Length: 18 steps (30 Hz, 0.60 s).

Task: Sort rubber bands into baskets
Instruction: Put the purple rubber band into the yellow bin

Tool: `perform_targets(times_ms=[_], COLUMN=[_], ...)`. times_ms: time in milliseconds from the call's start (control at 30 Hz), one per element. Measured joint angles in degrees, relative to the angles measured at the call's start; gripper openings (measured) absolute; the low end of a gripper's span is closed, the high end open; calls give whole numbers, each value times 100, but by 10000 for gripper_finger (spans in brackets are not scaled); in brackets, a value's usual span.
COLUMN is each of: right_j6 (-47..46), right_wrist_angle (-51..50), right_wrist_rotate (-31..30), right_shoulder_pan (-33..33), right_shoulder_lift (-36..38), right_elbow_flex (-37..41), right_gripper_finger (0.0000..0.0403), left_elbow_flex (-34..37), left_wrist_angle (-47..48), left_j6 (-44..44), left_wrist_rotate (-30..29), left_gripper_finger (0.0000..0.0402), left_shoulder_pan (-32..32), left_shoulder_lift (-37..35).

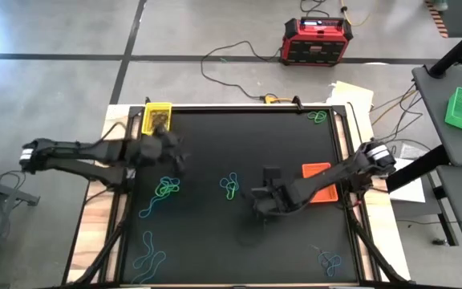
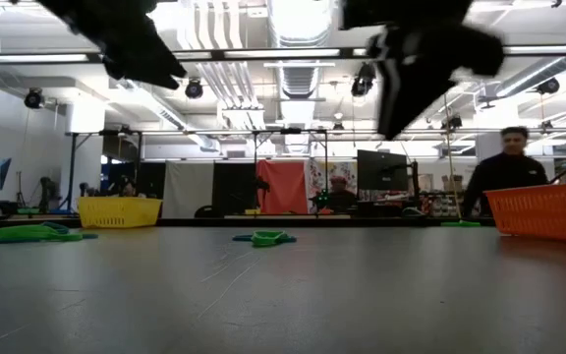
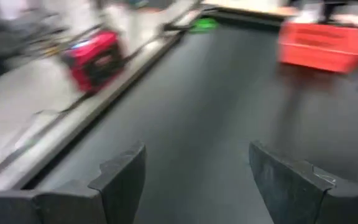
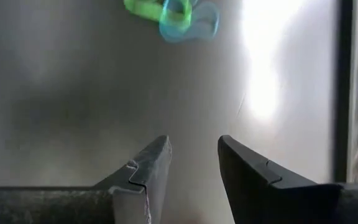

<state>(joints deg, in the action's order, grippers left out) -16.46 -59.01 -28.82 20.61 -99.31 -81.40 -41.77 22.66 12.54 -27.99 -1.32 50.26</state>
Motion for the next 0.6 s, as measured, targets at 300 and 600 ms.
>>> perform_targets(times_ms=[300,600], right_j6=[-3123,-4762], right_wrist_angle=[-1674,-1571], right_wrist_rotate=[2487,3296], right_shoulder_pan=[1212,2280], right_shoulder_lift=[-247,-515], right_elbow_flex=[-562,-558], right_gripper_finger=[130,108], left_elbow_flex=[1454,2237], left_wrist_angle=[-2426,-5752], left_j6=[470,273], left_wrist_rotate=[19,8], left_gripper_finger=[263,263], left_shoulder_pan=[-2321,-3373], left_shoulder_lift=[29,1212])
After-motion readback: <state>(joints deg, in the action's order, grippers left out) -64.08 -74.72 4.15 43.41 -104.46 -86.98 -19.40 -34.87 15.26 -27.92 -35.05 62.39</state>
